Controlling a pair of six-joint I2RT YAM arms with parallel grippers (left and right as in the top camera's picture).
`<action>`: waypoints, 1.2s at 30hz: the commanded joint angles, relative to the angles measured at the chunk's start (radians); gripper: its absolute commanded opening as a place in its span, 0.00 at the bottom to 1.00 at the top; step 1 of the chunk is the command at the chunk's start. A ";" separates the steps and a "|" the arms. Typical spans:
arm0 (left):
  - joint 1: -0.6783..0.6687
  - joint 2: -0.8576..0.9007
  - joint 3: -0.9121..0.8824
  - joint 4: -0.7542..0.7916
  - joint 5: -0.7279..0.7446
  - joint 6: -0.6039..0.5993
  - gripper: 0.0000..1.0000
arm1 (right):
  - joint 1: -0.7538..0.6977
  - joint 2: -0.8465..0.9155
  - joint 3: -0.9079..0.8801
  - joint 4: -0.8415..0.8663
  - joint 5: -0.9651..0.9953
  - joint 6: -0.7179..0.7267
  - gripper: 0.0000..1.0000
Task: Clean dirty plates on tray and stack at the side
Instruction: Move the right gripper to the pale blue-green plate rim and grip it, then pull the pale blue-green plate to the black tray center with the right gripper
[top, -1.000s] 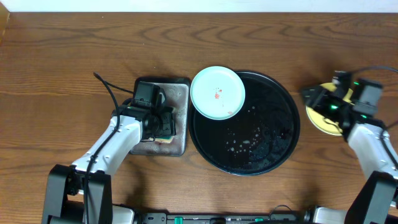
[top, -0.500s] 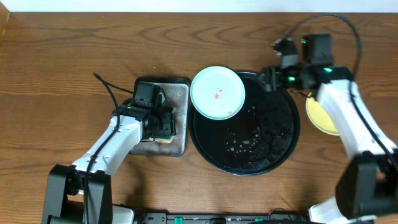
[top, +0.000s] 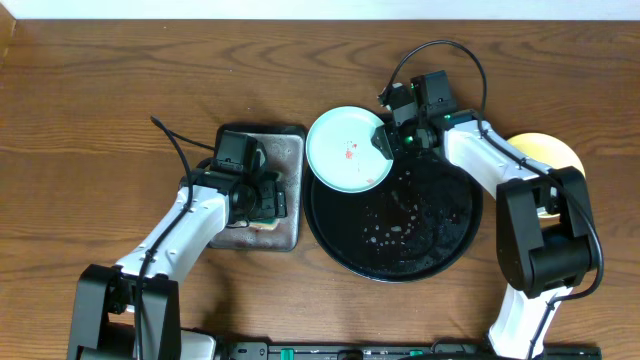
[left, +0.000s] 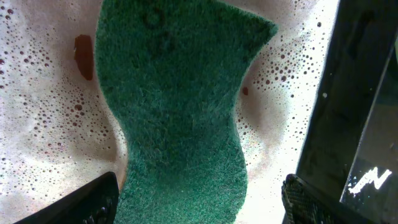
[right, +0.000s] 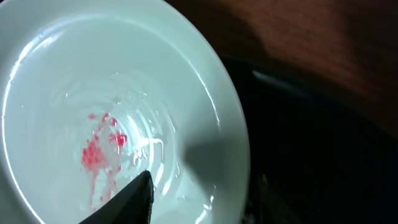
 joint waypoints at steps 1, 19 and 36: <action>0.002 -0.011 0.008 -0.003 0.005 0.010 0.85 | 0.008 0.007 0.009 0.018 0.021 -0.005 0.47; 0.002 -0.011 0.008 -0.003 0.005 0.010 0.85 | 0.002 0.007 0.009 -0.029 0.034 0.002 0.18; 0.002 -0.011 0.008 -0.003 0.005 0.010 0.86 | 0.002 0.007 0.009 -0.044 0.057 0.002 0.11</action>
